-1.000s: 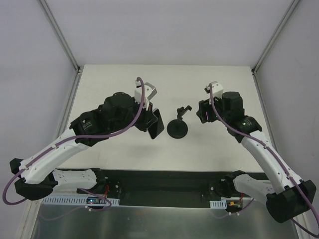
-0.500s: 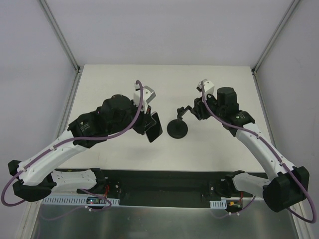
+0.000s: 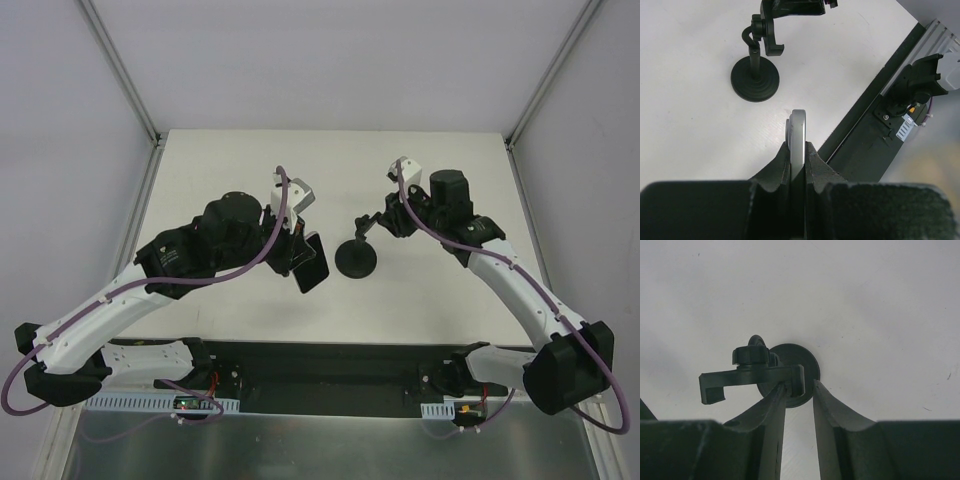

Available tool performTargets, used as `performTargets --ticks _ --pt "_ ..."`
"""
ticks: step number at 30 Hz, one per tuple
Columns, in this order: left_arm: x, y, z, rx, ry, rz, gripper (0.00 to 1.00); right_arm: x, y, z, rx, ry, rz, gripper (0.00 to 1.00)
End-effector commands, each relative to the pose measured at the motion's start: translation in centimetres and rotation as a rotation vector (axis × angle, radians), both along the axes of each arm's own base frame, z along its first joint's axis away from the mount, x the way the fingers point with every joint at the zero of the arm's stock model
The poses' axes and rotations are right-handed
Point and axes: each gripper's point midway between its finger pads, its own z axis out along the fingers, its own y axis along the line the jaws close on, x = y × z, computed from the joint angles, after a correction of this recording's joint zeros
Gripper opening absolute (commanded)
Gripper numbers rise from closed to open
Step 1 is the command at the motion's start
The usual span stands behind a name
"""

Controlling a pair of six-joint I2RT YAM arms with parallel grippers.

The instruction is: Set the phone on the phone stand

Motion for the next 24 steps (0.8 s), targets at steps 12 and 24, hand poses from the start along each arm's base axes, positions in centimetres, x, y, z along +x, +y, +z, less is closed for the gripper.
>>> performTargets --ticks 12,24 --pt "-1.0 -2.5 2.8 -0.123 -0.091 -0.152 0.0 -0.5 2.9 3.3 0.063 -0.077 0.074 0.01" --pt "-4.6 -10.5 6.3 -0.33 -0.215 -0.666 0.0 -3.9 4.2 3.0 0.16 -0.023 -0.011 0.01"
